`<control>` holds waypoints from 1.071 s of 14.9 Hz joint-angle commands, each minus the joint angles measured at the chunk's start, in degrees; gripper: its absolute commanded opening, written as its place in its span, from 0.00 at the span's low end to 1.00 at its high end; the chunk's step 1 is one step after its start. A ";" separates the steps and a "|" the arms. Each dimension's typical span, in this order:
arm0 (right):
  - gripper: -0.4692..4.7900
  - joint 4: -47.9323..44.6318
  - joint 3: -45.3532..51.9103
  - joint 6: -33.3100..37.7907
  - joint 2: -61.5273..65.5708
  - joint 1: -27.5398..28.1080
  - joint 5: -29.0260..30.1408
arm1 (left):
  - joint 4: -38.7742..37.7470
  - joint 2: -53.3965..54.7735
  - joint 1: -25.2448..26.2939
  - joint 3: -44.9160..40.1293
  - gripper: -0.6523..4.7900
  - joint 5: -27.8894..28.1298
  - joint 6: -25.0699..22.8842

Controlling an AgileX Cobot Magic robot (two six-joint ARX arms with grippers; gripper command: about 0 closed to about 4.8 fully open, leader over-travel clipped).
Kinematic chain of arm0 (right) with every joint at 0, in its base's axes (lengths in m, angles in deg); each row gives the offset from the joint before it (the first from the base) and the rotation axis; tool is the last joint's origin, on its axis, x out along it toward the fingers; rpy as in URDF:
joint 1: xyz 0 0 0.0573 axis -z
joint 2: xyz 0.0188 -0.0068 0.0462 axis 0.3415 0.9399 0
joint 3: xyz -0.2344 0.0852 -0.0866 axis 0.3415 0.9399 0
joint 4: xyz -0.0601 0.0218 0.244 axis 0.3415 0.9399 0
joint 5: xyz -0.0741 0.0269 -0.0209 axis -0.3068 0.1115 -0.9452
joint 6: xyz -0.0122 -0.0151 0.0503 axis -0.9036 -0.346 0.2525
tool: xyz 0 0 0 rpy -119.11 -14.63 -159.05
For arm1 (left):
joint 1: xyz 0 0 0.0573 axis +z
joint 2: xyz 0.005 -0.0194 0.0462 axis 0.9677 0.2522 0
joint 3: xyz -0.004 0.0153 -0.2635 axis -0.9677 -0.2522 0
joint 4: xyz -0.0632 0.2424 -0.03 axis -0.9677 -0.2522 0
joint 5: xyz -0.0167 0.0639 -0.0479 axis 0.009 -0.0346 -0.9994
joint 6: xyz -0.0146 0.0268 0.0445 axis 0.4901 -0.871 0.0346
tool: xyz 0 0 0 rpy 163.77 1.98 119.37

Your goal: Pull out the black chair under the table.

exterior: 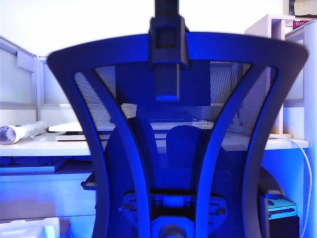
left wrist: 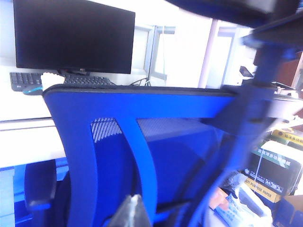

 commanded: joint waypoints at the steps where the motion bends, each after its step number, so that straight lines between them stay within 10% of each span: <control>1: 0.07 -4.63 -1.62 9.70 -5.95 -0.04 -1.88 | -0.15 0.02 0.07 -0.02 0.11 0.17 -0.22; 9: 0.07 5.95 -1.62 8.94 -10.51 -0.04 -0.42 | -0.44 0.02 0.07 -0.02 0.11 1.64 -0.22; 10: 0.14 6.73 -1.62 8.94 -10.51 -0.04 1.46 | -0.42 0.02 0.07 -0.02 0.11 1.62 -0.22; 12: 0.75 8.33 -1.62 9.03 -10.58 -0.04 1.53 | -0.39 0.02 0.07 -0.02 0.11 1.64 -0.22; 13: 0.88 9.11 -1.62 9.01 -10.58 -0.02 1.20 | -0.42 0.02 0.09 -0.02 0.11 1.64 -0.22; 16: 0.97 13.66 -1.62 8.96 -10.91 -0.02 0.68 | -0.37 0.02 0.09 -0.02 0.11 1.68 -0.26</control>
